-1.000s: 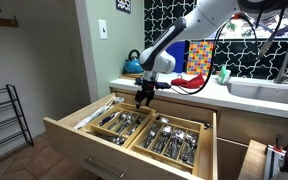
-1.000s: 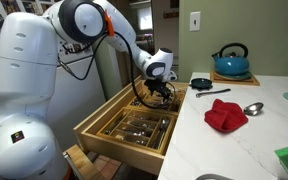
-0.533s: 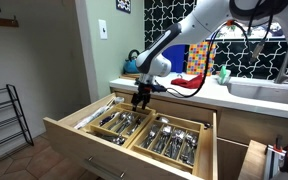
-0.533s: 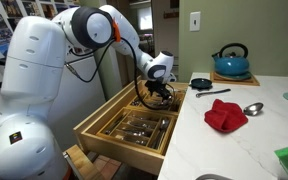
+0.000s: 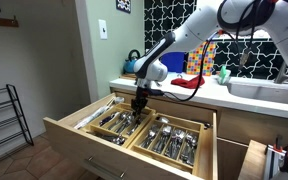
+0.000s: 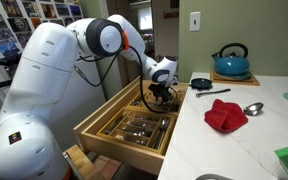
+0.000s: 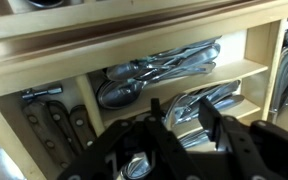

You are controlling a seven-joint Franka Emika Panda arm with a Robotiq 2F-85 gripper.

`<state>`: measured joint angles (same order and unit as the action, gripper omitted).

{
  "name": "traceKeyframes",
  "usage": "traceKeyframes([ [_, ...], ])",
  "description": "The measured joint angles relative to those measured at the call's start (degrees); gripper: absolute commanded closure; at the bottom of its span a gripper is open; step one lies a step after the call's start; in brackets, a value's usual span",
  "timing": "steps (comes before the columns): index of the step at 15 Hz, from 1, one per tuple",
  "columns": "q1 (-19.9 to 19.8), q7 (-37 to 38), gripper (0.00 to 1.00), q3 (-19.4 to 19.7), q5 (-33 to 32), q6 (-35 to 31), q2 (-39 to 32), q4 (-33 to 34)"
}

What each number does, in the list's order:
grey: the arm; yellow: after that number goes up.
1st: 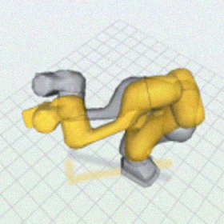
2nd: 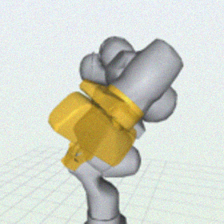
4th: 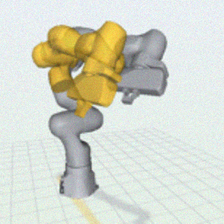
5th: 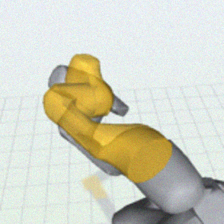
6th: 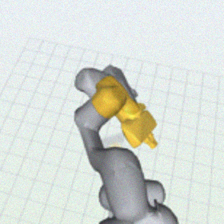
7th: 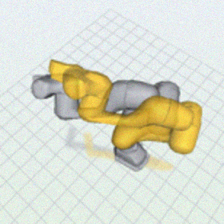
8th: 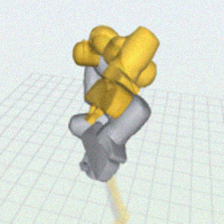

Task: Remove a teaspoon from the drawer and put it on the counter

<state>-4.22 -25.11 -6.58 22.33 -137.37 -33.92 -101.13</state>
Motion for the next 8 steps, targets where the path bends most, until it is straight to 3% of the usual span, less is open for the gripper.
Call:
traceKeyframes([
  [7,-0.75,0.09,0.55,-0.74,-0.08,0.00,-4.37,4.23],
  [8,-0.91,0.09,0.58,-0.89,-0.08,0.00,-4.86,4.80],
])
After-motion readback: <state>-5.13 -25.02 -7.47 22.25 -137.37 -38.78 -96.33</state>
